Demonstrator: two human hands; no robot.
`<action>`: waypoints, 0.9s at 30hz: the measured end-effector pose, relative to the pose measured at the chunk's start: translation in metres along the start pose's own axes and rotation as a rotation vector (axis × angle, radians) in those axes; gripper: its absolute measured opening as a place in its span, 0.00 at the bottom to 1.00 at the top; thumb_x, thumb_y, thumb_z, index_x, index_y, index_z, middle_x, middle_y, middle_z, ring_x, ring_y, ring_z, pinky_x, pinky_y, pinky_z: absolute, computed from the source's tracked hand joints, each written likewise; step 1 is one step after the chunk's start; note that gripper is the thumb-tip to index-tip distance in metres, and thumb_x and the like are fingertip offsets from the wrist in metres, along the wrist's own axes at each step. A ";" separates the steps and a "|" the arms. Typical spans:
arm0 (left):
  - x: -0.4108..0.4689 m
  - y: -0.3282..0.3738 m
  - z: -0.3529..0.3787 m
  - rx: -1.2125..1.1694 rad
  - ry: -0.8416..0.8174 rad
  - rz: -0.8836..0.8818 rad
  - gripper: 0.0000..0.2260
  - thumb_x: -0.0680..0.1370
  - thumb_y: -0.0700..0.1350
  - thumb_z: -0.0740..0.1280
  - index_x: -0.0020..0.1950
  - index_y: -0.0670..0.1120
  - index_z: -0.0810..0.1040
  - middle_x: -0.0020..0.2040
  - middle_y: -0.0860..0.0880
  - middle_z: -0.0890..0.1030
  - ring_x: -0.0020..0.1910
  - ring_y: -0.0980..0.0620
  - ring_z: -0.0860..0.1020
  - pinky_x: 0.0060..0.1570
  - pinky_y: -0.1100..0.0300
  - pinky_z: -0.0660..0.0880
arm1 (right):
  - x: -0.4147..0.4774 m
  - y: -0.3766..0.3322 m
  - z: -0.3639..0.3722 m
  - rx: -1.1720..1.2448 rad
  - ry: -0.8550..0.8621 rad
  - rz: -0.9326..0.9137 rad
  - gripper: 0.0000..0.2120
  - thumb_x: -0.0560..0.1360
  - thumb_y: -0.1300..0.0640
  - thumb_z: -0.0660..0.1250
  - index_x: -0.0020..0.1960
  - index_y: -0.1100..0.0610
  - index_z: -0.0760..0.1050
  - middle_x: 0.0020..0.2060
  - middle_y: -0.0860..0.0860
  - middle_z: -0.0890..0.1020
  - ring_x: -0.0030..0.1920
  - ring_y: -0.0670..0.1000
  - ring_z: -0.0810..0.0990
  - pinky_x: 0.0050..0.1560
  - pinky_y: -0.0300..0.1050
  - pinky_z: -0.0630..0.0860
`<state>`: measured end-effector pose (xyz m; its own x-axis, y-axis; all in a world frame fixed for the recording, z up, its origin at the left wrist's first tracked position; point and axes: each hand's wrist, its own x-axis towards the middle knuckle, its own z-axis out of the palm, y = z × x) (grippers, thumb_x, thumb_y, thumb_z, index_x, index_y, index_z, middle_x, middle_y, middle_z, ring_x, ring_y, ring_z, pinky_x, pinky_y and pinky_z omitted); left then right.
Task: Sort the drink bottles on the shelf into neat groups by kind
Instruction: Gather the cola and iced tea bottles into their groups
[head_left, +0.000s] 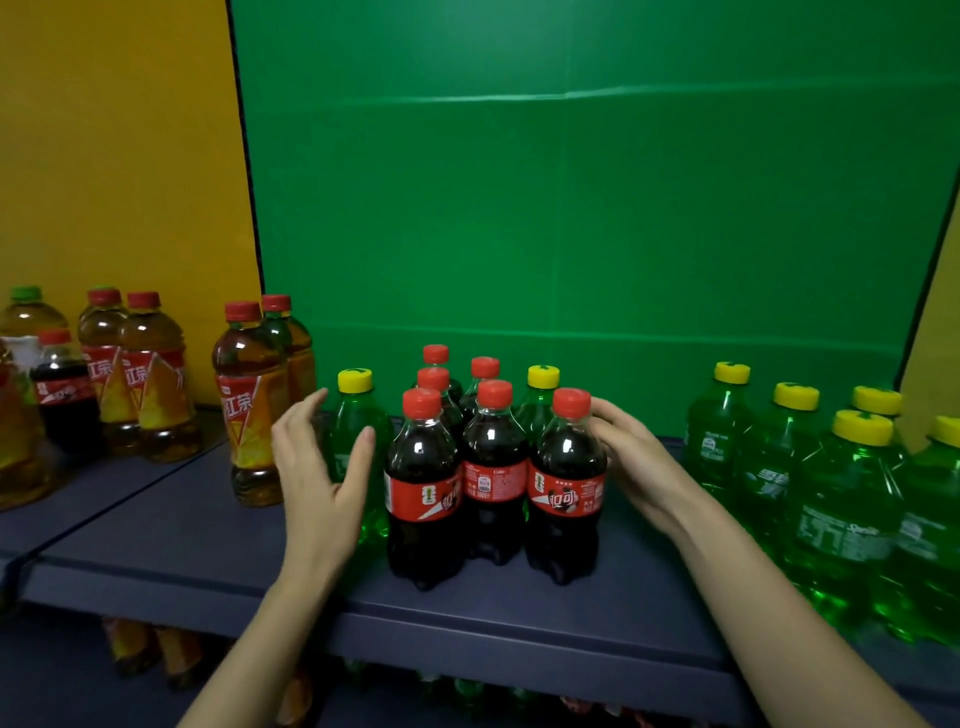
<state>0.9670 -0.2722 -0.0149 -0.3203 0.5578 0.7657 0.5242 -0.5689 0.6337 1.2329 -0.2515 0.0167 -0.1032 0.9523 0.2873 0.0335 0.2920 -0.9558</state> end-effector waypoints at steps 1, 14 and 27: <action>0.003 -0.002 0.001 -0.047 -0.046 -0.049 0.24 0.76 0.52 0.65 0.70 0.46 0.63 0.64 0.50 0.66 0.62 0.57 0.65 0.62 0.60 0.62 | 0.004 -0.001 0.000 0.008 -0.030 0.024 0.14 0.76 0.55 0.62 0.61 0.54 0.75 0.57 0.52 0.81 0.60 0.53 0.77 0.59 0.48 0.72; 0.018 -0.023 0.002 -0.463 -0.393 -0.467 0.27 0.52 0.54 0.75 0.50 0.54 0.75 0.44 0.55 0.83 0.43 0.58 0.81 0.40 0.63 0.75 | 0.023 -0.005 0.009 -0.042 -0.213 0.200 0.07 0.77 0.52 0.60 0.47 0.51 0.76 0.43 0.48 0.84 0.47 0.47 0.81 0.48 0.44 0.74; 0.013 -0.017 -0.002 -0.481 -0.267 -0.421 0.26 0.53 0.54 0.75 0.49 0.52 0.76 0.48 0.49 0.81 0.46 0.51 0.80 0.42 0.57 0.75 | 0.017 0.003 0.017 0.017 0.156 -0.047 0.26 0.76 0.48 0.59 0.72 0.55 0.61 0.66 0.49 0.70 0.66 0.49 0.69 0.65 0.48 0.66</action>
<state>0.9518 -0.2566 -0.0152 -0.1820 0.8843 0.4299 -0.0298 -0.4420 0.8965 1.2140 -0.2355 0.0179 0.0510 0.9402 0.3368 0.0151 0.3364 -0.9416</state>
